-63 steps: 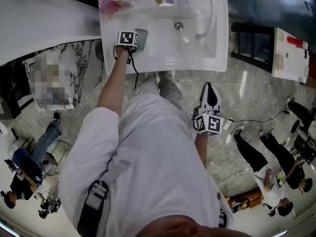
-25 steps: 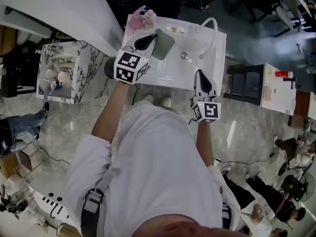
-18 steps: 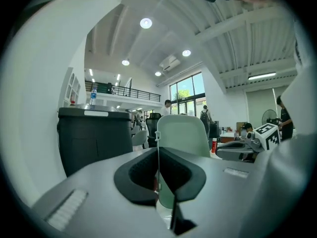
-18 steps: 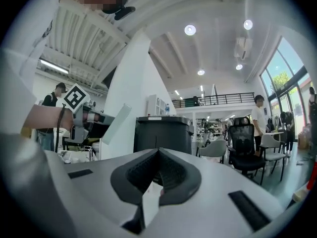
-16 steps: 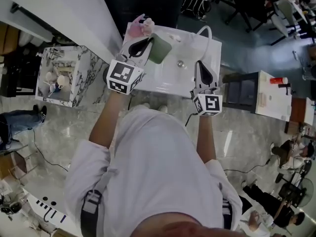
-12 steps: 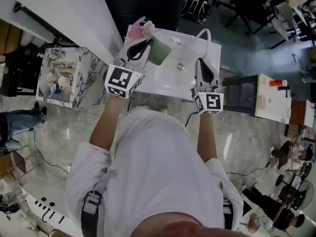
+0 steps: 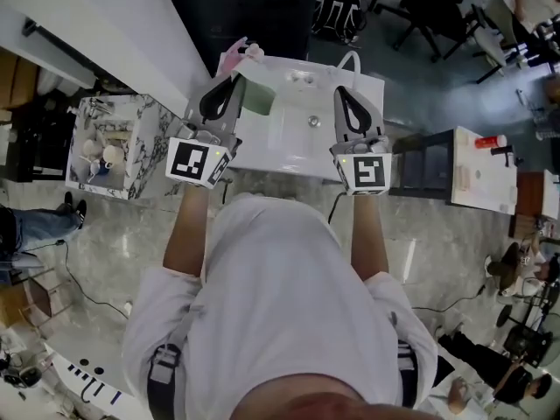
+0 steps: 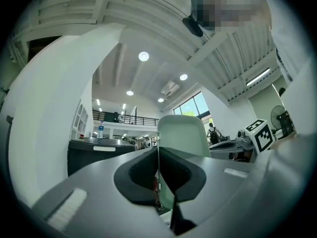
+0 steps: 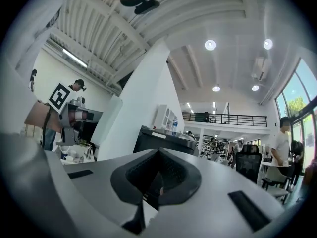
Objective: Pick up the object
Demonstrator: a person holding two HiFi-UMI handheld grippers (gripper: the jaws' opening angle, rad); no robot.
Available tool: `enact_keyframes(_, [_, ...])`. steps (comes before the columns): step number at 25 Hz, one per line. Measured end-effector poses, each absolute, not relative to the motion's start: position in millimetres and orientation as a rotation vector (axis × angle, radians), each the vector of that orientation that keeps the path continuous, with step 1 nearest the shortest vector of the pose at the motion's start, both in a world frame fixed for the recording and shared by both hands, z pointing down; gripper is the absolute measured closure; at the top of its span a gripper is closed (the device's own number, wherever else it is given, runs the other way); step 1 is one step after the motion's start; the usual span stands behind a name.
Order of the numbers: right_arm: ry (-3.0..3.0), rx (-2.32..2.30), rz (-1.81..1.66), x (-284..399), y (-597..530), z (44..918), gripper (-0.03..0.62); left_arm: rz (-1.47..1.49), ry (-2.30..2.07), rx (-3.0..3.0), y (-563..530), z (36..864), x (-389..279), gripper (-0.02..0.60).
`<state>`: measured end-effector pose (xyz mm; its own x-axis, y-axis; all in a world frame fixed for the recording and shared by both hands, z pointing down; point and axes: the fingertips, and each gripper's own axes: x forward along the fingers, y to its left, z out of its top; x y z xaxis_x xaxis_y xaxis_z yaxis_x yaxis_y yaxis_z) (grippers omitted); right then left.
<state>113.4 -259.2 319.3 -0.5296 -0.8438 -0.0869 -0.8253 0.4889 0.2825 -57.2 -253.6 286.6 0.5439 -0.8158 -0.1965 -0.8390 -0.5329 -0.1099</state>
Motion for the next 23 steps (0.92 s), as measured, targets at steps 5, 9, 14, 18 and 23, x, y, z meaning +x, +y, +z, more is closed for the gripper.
enact_keyframes(5, [-2.613, 1.513, -0.396, 118.1, -262.5, 313.9, 0.592, 0.197, 1.438, -2.618, -251.0, 298.7, -66.2, 0.576])
enact_keyframes(9, [-2.64, 1.522, -0.177, 136.0, -273.5, 322.9, 0.592, 0.203, 1.442, -2.635, -260.6, 311.4, -66.0, 0.576])
enact_keyframes(14, [-2.674, 1.509, 0.009, 150.4, -276.4, 327.9, 0.592, 0.198, 1.436, -2.643, -272.6, 310.9, -63.0, 0.575])
enact_keyframes(18, [-2.689, 1.519, -0.039, 150.8, -271.0, 321.3, 0.592, 0.197, 1.414, -2.66, -271.8, 308.2, -60.5, 0.576])
enact_keyframes(23, [-2.678, 1.522, -0.062, 143.9, -268.8, 324.7, 0.592, 0.205, 1.395, -2.685, -272.1, 309.2, -62.2, 0.576])
